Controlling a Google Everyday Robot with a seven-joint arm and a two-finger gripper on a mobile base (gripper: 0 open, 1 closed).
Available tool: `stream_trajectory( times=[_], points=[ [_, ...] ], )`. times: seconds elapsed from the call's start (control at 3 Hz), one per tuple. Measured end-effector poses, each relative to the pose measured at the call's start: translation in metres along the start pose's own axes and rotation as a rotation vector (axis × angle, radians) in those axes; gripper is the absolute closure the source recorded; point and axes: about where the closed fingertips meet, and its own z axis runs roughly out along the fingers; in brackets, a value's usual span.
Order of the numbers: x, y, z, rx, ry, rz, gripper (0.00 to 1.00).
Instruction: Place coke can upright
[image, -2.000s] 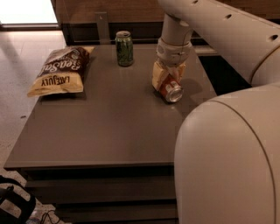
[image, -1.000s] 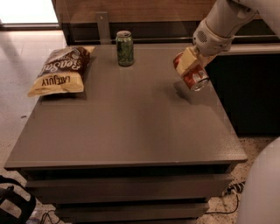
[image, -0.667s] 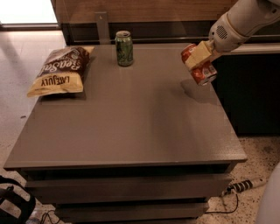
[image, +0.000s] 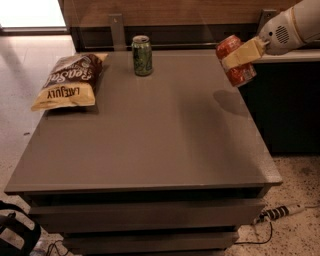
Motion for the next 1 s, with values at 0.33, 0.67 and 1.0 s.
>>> stream_trajectory(
  times=[0.33,0.67,1.0],
  points=[
    [-0.007,0.008,-0.016,-0.017,-0.135,-0.101,1.00],
    [-0.011,0.022,-0.021,-0.042,-0.255,-0.183,1.00],
    [-0.018,0.038,-0.020,-0.078,-0.348,-0.253,1.00]
  ],
)
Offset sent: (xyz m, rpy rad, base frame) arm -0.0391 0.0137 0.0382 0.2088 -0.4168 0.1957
